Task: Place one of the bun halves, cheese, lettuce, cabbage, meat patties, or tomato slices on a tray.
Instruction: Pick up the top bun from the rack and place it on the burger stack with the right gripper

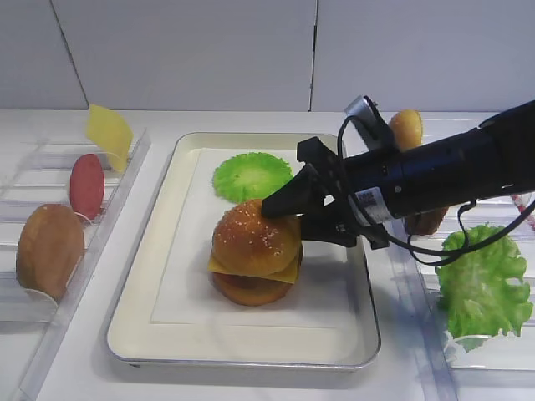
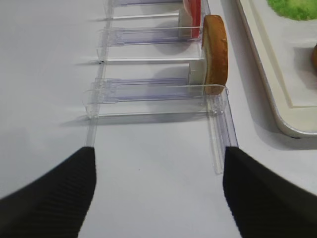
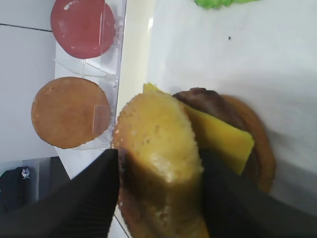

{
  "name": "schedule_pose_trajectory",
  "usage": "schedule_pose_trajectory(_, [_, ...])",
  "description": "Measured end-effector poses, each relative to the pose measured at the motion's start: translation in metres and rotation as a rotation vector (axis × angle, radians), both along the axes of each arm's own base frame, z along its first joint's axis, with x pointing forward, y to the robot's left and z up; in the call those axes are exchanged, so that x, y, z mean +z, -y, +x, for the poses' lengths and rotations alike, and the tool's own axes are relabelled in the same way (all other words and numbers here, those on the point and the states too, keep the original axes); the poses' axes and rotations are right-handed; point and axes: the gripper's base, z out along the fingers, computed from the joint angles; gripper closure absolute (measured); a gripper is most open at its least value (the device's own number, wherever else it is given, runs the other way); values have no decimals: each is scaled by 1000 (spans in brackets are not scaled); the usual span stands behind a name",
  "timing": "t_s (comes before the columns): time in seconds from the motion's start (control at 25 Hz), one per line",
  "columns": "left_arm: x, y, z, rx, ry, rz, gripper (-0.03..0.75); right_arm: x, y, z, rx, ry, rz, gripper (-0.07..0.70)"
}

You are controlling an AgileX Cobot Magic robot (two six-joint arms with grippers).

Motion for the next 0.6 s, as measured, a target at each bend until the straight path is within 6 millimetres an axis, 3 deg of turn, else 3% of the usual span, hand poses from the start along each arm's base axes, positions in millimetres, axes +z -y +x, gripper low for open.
schedule_pose_trajectory(0.6, [0, 0, 0, 0, 0, 0, 183, 18, -2, 15, 131, 24, -152, 225])
